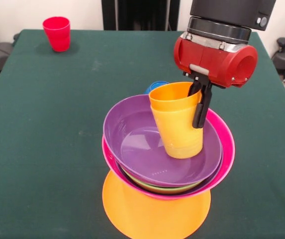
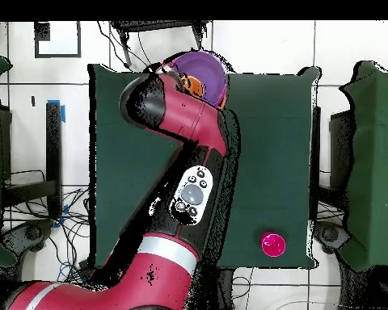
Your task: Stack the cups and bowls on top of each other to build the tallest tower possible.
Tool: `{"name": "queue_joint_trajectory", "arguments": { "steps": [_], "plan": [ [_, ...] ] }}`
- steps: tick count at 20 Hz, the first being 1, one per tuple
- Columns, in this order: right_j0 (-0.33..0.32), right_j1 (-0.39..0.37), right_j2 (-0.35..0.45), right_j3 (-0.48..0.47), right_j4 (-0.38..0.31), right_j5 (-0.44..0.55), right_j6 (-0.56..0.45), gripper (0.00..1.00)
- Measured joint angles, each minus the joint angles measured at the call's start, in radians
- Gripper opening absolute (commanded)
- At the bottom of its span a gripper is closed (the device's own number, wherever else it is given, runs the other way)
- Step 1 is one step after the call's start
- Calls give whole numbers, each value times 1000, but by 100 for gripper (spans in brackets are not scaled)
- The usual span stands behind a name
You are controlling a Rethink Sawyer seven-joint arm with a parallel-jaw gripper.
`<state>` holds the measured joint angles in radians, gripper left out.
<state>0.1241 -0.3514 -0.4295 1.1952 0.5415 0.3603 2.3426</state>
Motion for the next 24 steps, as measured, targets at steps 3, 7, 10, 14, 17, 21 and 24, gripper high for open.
{"name": "queue_joint_trajectory", "arguments": {
  "steps": [3,7,10,14,17,21,24],
  "plan": [
    [0,-2,0,0,-6,3,0,0],
    [0,-10,0,1,-23,20,0,0],
    [-1,-24,0,7,-44,50,0,0],
    [-5,-50,0,19,-72,80,0,0],
    [-11,-80,0,47,-84,105,0,0],
    [-31,-135,6,112,-99,115,0,0],
    [-46,-164,11,148,-109,115,0,0]
  ]
}}
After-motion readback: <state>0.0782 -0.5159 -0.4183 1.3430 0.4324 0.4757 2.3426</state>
